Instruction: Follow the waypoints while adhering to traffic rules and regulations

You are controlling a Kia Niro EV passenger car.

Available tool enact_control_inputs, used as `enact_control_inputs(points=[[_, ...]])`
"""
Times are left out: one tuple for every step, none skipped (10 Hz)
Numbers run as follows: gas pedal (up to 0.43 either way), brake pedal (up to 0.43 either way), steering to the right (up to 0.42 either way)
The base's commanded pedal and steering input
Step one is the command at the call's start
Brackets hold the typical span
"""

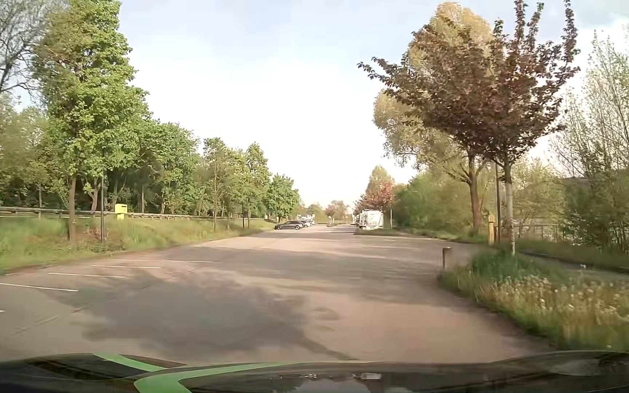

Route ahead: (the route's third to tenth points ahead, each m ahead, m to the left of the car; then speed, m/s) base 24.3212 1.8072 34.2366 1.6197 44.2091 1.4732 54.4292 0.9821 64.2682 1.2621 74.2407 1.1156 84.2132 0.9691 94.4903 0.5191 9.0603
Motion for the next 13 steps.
enact_control_inputs(points=[[0.098, 0.0, 0.004], [0.098, 0.0, 0.004], [0.098, 0.0, 0.004], [0.098, 0.0, 0.004], [0.098, 0.0, 0.004], [0.098, 0.0, 0.004], [0.098, 0.0, 0.004], [0.098, 0.0, 0.004], [0.098, 0.0, 0.004], [0.098, 0.0, 0.004], [0.098, 0.0, 0.004], [0.098, 0.0, 0.004], [0.098, 0.0, 0.003]])
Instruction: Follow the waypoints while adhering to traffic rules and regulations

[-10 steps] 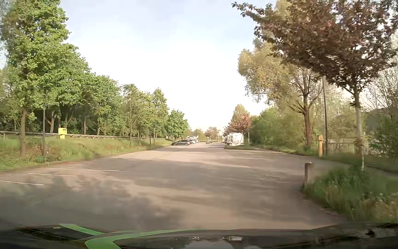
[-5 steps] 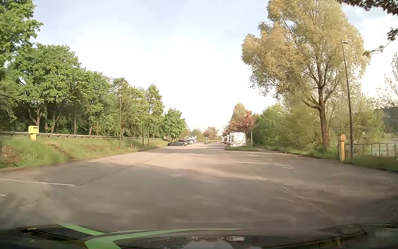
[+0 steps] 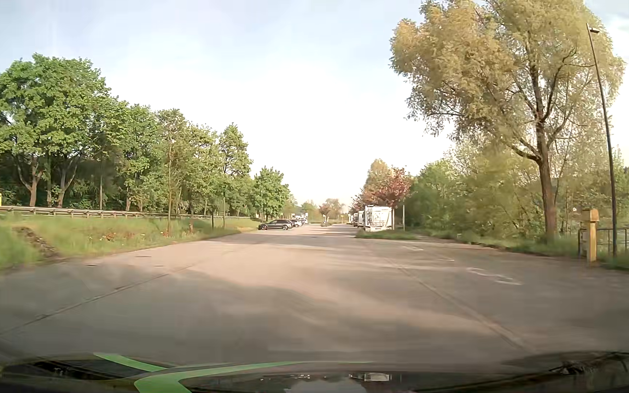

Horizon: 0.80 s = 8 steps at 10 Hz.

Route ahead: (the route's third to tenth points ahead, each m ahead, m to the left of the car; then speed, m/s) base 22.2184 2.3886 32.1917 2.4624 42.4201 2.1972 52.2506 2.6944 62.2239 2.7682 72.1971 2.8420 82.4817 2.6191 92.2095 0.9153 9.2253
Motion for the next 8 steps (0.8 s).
enact_control_inputs(points=[[0.098, 0.0, 0.003], [0.098, 0.0, 0.002], [0.098, 0.0, 0.002], [0.098, 0.0, 0.002], [0.098, 0.0, 0.001], [0.098, 0.0, 0.001], [0.079, 0.0, 0.001], [0.079, 0.0, 0.0]])
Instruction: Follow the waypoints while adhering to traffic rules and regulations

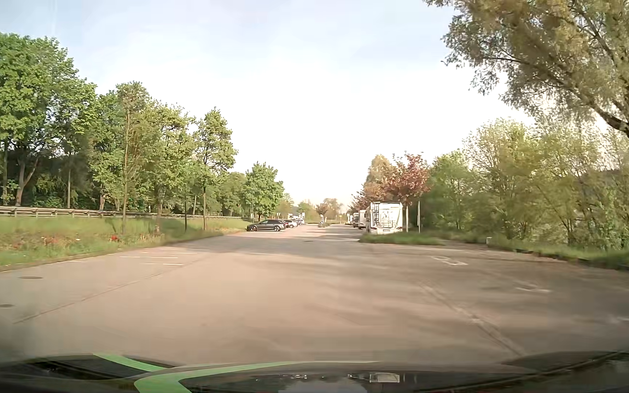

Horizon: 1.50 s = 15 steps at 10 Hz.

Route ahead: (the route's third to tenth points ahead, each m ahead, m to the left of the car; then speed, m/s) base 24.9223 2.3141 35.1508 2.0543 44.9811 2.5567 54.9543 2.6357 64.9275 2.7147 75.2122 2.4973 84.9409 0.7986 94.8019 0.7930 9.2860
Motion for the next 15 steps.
enact_control_inputs(points=[[0.079, 0.0, 0.0], [0.079, 0.0, 0.0], [0.079, 0.0, 0.0], [0.079, 0.0, 0.0], [0.079, 0.0, 0.0], [0.079, 0.0, 0.0], [0.079, 0.0, 0.0], [0.079, 0.0, 0.0], [0.079, 0.0, 0.0], [0.079, 0.0, 0.0], [0.079, 0.0, 0.0], [0.079, 0.0, -0.001], [0.047, 0.0, -0.001], [0.047, 0.0, -0.001], [0.0, 0.0, -0.001]])
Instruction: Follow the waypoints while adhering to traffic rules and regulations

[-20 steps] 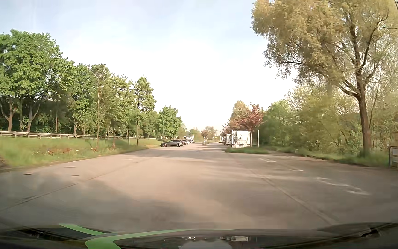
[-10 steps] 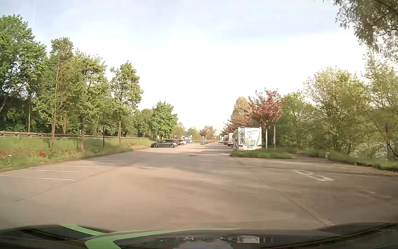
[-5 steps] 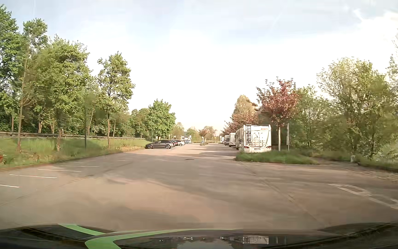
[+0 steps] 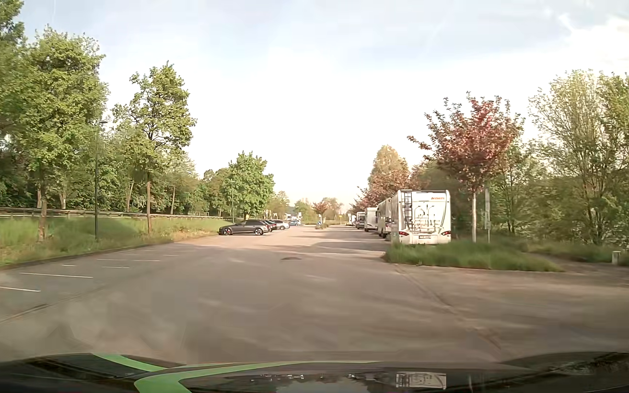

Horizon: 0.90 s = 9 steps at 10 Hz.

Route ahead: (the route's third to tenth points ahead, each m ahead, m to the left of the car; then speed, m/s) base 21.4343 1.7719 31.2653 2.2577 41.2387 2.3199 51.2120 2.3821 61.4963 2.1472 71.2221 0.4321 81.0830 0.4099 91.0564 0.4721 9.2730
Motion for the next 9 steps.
enact_control_inputs(points=[[0.0, 0.0, -0.001], [0.0, 0.0, -0.001], [0.0, 0.0, -0.001], [0.0, 0.0, -0.001], [0.0, 0.0, -0.001], [0.0, 0.0, -0.001], [0.0, 0.0, -0.001], [0.0, 0.0, -0.001], [0.028, 0.0, -0.001]])
